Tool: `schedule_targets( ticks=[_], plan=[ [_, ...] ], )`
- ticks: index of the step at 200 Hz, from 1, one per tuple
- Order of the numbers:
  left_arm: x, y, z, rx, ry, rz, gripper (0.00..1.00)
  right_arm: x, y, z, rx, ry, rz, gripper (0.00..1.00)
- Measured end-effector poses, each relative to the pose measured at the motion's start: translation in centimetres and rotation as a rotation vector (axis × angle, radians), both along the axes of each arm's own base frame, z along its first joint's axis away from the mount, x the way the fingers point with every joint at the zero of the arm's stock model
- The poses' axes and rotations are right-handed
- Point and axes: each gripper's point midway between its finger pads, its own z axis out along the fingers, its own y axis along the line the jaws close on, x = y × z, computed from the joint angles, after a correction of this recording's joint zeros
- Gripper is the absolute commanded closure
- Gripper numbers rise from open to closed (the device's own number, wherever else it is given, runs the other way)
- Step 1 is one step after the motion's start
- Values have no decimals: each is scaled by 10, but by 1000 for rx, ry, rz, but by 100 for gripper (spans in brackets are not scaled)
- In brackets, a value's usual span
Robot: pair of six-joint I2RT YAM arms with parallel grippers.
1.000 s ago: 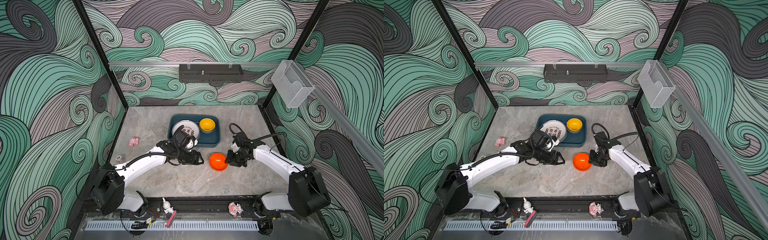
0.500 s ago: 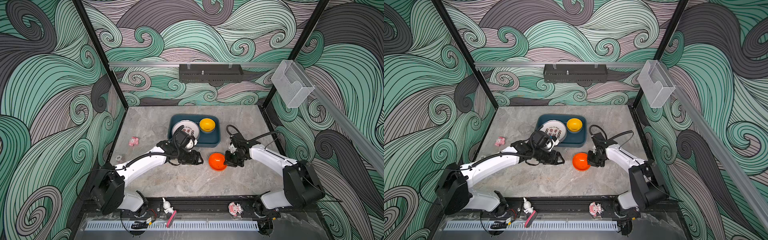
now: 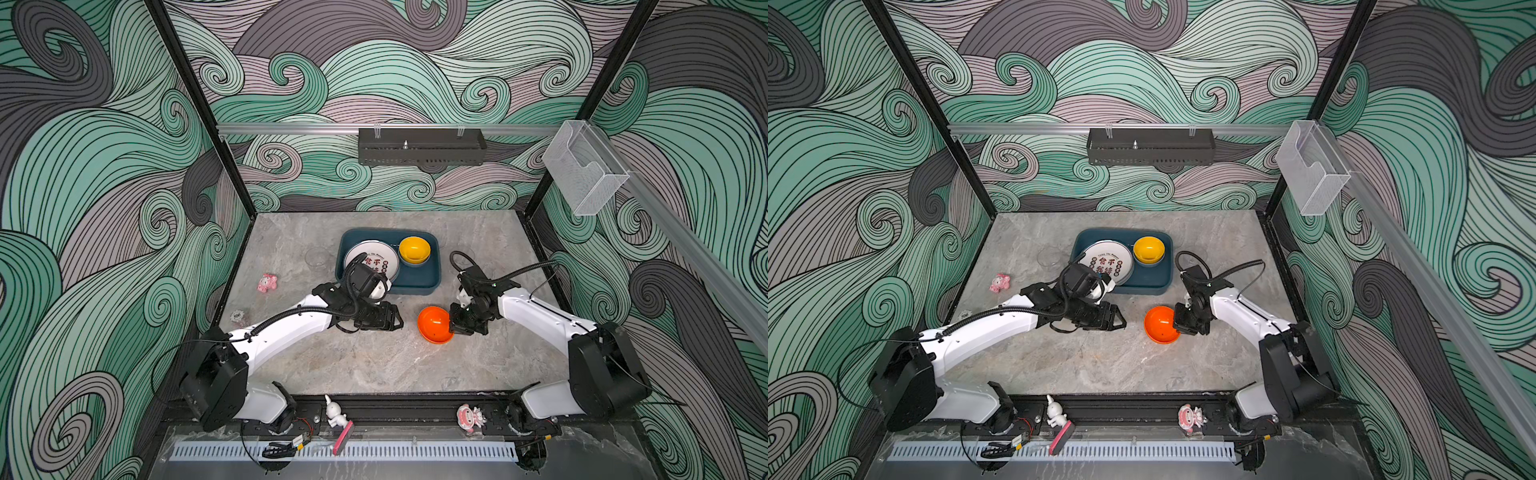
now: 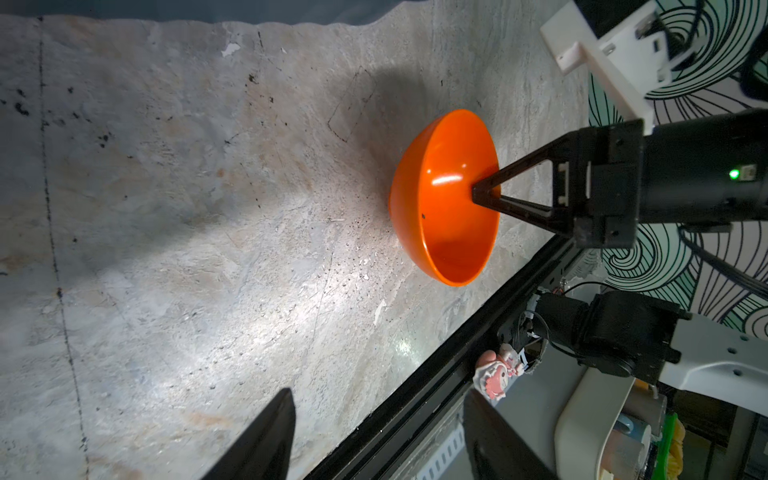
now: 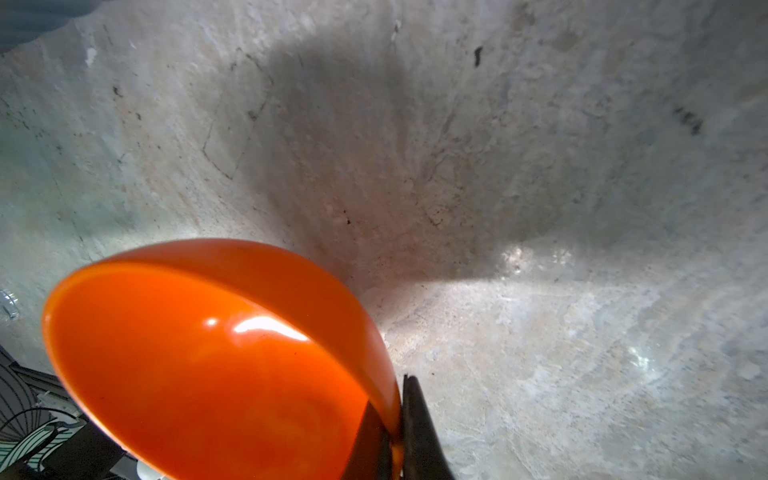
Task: Place the mixed dishes into the plastic bin
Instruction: 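Pinch the orange bowl rim with the right gripper and lift it, then carry the orange bowl with the right gripper over the yellow bowl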
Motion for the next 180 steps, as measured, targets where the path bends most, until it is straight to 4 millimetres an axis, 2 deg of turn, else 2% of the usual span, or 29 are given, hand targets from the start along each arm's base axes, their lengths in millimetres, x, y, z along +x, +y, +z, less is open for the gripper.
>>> schedule_targets(
  ticks=[47,104,180],
  plan=[
    [3,13,4,14,-29,62,33,15,3,35,5,-80,30,97],
    [9,36,9,16,-57,168,33,31,5,61,-11,-131,56,98],
    [10,72,18,14,-122,310,32,90,21,76,-26,-174,48,98]
  ],
)
